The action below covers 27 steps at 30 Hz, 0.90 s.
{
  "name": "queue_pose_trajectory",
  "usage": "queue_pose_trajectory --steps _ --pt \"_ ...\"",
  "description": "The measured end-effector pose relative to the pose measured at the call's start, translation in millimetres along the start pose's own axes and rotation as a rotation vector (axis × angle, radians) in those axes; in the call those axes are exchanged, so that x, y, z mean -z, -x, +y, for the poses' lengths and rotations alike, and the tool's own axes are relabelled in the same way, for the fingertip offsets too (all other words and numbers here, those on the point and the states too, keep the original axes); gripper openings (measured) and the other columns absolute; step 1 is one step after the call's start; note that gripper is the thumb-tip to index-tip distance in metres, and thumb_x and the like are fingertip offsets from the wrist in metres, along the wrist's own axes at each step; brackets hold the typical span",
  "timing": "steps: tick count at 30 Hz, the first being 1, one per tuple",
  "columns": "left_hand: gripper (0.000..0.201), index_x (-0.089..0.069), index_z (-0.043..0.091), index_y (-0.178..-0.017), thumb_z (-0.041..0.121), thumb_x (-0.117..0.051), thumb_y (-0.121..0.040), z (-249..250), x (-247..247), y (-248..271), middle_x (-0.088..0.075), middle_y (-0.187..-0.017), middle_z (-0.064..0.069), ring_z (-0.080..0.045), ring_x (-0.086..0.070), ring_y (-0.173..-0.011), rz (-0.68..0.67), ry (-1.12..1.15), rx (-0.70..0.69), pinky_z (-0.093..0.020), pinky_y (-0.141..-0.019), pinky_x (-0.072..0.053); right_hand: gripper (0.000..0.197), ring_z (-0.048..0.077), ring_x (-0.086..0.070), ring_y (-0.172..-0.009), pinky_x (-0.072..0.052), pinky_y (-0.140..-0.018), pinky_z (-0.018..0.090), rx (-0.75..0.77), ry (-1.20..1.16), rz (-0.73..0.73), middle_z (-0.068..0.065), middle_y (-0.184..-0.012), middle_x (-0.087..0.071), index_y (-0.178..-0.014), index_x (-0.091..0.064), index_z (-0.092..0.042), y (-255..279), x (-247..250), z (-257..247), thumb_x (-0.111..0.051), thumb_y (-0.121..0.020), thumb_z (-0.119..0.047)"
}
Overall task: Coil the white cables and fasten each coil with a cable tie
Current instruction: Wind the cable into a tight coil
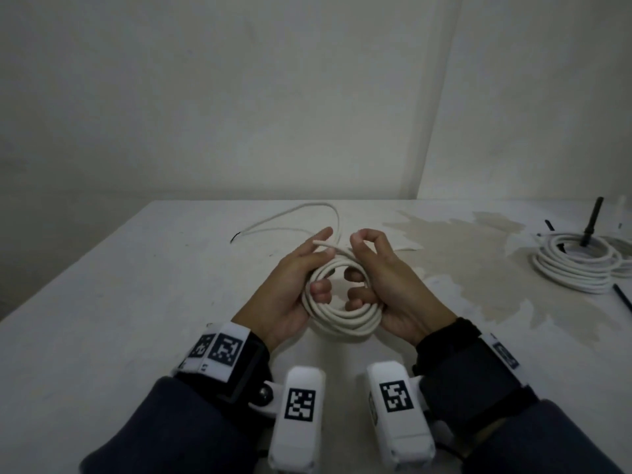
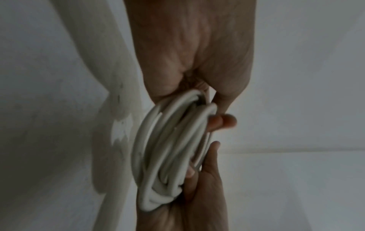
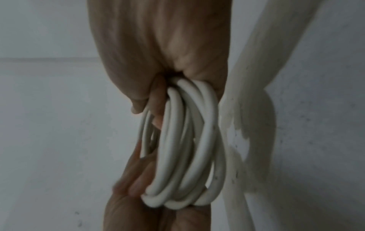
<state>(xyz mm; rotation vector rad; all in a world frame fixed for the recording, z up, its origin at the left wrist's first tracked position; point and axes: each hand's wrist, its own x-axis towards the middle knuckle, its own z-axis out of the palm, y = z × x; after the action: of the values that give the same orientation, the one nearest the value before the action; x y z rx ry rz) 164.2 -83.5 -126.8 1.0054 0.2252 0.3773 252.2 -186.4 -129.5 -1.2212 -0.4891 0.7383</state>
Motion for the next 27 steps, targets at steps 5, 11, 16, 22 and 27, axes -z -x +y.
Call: queue_pose_trajectory --steps 5,11,16,22,27 --pt "0.022 -0.056 0.009 -0.114 0.004 -0.045 -0.097 2.1 -1.1 0.3 -0.045 -0.060 -0.004 -0.004 -0.031 -0.032 0.012 -0.129 -0.036 -0.014 -0.033 -0.028 0.004 0.013 -0.029 -0.039 -0.036 -0.034 0.018 0.050 -0.040 -0.063 0.002 -0.059 -0.040 -0.096 -0.052 -0.027 2.6 -1.3 -0.5 -0.050 -0.097 -0.030" --pt "0.013 -0.066 0.011 -0.090 0.009 -0.054 -0.091 4.5 -5.5 4.1 -0.049 -0.061 -0.004 -0.007 -0.027 -0.035 0.013 -0.302 -0.145 -0.015 -0.037 -0.023 0.020 0.007 -0.038 -0.041 -0.039 -0.039 0.020 0.171 0.039 -0.069 -0.003 -0.062 -0.050 -0.117 -0.055 -0.027 2.7 -1.2 1.2 -0.051 -0.098 -0.028" --pt "0.013 -0.064 0.013 -0.081 0.018 -0.060 -0.092 3.6 -6.1 4.1 -0.048 -0.053 0.003 -0.007 -0.029 -0.035 0.096 -0.449 -0.288 -0.016 -0.037 -0.025 0.015 0.014 -0.047 -0.050 -0.044 -0.050 0.026 0.234 0.183 -0.023 0.008 -0.073 -0.055 -0.092 -0.055 -0.022 0.0 -2.6 5.8 -0.053 -0.096 -0.036" --pt "0.016 -0.070 0.011 -0.101 0.017 -0.068 -0.086 5.9 2.2 2.1 -0.060 -0.066 0.006 0.001 -0.047 -0.039 0.178 -0.642 -0.397 -0.008 -0.041 -0.034 0.026 0.006 -0.054 -0.107 -0.040 -0.081 0.011 0.477 0.651 0.301 -0.002 -0.108 -0.059 -0.065 -0.071 -0.028 -6.9 18.4 -2.7 -0.076 -0.069 -0.054" --pt "0.011 -0.072 0.000 -0.092 0.008 -0.066 -0.085 8.9 1.1 2.7 -0.049 -0.042 0.011 -0.003 -0.034 -0.033 0.199 -0.527 -0.364 -0.012 -0.037 -0.027 0.028 0.010 -0.064 -0.093 -0.045 -0.088 0.027 0.462 0.440 0.106 -0.002 -0.097 -0.068 -0.050 -0.063 -0.019 -3.0 16.9 -9.8 -0.080 -0.071 -0.026"
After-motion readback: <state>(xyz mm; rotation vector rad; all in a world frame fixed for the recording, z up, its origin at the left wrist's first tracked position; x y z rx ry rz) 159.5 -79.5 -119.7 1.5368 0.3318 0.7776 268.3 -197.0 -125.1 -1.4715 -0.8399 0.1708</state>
